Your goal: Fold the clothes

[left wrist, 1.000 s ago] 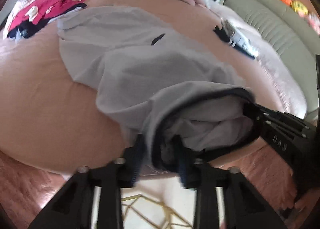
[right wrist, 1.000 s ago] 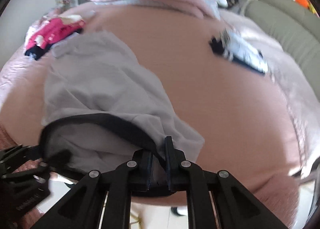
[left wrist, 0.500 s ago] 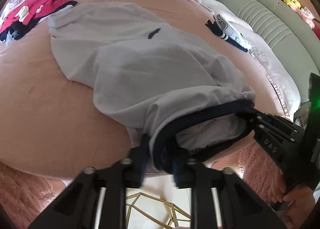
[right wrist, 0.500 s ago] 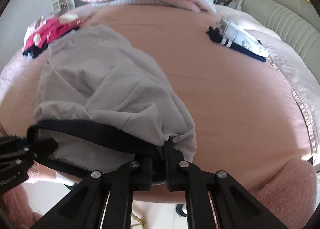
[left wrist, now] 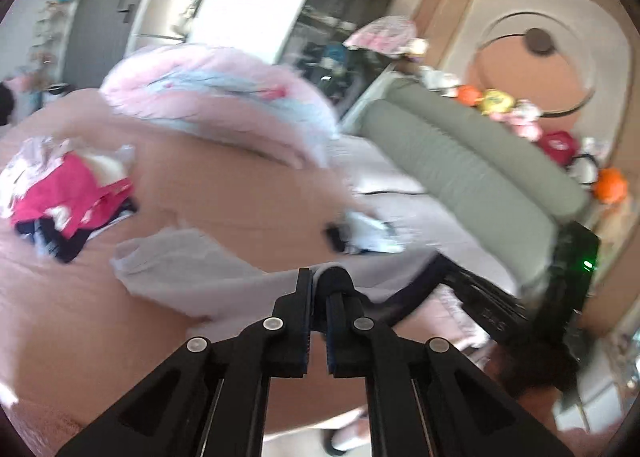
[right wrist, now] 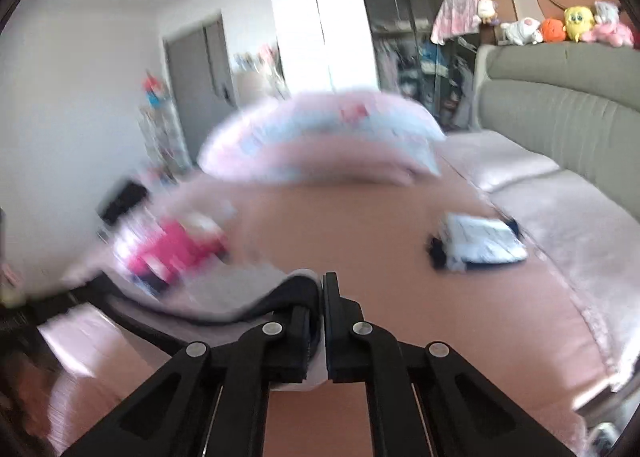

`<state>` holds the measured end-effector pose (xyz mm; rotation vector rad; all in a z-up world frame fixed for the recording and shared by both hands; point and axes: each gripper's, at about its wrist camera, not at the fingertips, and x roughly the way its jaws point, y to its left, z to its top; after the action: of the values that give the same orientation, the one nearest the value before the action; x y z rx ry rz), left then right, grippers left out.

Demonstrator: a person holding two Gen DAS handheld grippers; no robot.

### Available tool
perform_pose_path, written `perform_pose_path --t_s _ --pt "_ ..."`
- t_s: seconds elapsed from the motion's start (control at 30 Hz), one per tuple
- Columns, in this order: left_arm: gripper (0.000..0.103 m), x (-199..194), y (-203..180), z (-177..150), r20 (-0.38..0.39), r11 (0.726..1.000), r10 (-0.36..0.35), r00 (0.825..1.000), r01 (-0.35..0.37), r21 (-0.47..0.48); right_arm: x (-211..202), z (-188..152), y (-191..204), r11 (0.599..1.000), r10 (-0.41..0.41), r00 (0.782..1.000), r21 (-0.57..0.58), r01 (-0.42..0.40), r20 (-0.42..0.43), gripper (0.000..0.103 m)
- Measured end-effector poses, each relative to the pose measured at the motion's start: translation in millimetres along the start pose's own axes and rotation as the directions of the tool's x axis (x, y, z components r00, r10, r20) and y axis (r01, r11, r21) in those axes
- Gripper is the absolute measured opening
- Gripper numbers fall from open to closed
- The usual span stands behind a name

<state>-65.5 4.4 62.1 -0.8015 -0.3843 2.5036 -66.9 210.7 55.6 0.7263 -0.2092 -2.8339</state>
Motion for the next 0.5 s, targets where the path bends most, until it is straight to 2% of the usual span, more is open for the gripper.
perform_pose_path --t_s 0.1,0.2,0.3,0.5 --pt "0.004 -8 1 1 0.013 0.999 0.035 0.999 -0.036 0.011 -7 5 11 0.999 0.035 0.999 -0.010 -0.035 -0.017 0.003" --pt "0.004 -5 12 -2 -0.003 0.997 0.078 0.997 -0.078 -0.007 4 -17 11 1.000 0.009 0.995 -0.014 -0.010 -0.101 0.003" --pt "0.004 -4 19 -7 -0.004 0.995 0.102 0.995 -0.102 -0.014 18 -37 1 1.000 0.020 0.982 0.013 -0.018 -0.186 0.003" --pt "0.004 -9 24 -22 -0.021 0.993 0.106 0.994 -0.107 -0.040 15 -47 -2 0.999 0.037 0.973 -0.011 -0.041 -0.229 0.003"
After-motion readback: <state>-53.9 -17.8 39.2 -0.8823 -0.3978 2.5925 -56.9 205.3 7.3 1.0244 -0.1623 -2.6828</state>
